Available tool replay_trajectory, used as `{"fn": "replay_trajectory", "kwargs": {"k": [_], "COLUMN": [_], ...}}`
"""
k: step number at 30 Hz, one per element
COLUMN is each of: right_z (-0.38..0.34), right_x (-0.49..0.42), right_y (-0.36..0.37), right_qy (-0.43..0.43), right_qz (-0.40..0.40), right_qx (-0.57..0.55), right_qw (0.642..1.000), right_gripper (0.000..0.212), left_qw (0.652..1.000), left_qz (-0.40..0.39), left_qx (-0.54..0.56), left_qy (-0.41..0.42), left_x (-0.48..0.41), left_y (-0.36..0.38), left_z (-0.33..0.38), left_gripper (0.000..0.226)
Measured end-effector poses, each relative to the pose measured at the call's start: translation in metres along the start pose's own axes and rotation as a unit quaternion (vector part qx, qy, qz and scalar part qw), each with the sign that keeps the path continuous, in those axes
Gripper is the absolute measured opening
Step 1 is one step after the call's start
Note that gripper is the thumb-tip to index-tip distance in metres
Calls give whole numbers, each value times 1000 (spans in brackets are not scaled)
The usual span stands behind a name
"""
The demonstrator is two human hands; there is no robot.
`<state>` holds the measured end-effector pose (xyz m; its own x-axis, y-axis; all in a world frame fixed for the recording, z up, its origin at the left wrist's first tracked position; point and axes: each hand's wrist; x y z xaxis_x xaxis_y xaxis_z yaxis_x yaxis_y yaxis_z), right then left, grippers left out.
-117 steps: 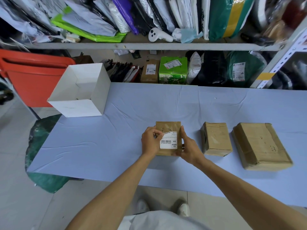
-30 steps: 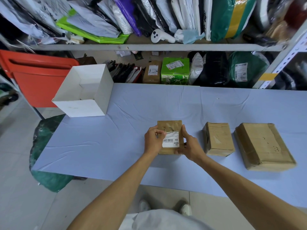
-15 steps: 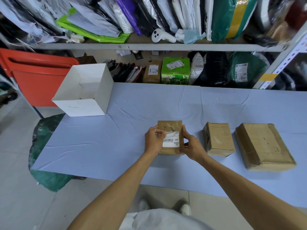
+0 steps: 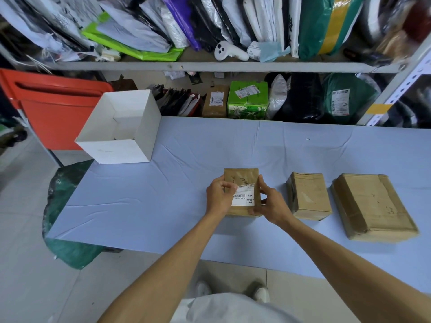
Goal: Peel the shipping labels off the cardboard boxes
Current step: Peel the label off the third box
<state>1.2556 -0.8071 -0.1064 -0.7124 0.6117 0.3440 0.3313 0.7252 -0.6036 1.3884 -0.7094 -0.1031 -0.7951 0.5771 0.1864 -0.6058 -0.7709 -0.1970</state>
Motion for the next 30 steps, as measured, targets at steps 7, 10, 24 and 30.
{"fn": "replay_trajectory", "kwargs": {"k": [7, 10, 24, 30], "right_z": [2, 2, -4, -6], "right_x": [1, 0, 5, 5], "right_y": [0, -1, 1, 0], "right_qy": [3, 6, 6, 6], "right_qz": [6, 7, 18, 13], "right_qx": [-5, -11, 17, 30], "right_qw": [1000, 1000, 1000, 999], "right_gripper": [106, 107, 106, 107], "left_qw": [1000, 1000, 998, 997], "left_qz": [-7, -11, -47, -55], "left_qx": [4, 3, -28, -14], "left_qy": [-9, -11, 32, 49], "left_x": [1, 2, -2, -2], "left_y": [3, 5, -4, -4], "left_z": [2, 3, -3, -4], "left_gripper": [17, 21, 8, 8]}}
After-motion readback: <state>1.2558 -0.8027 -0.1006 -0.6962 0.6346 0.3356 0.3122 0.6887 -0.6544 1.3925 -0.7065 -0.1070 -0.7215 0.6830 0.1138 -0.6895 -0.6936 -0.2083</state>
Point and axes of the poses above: each hand's wrist, its own x-axis away from the middle knuckle, its own y-axis out of the palm, z = x × y, and after that the axes turned 14 degrees about x, right-handed
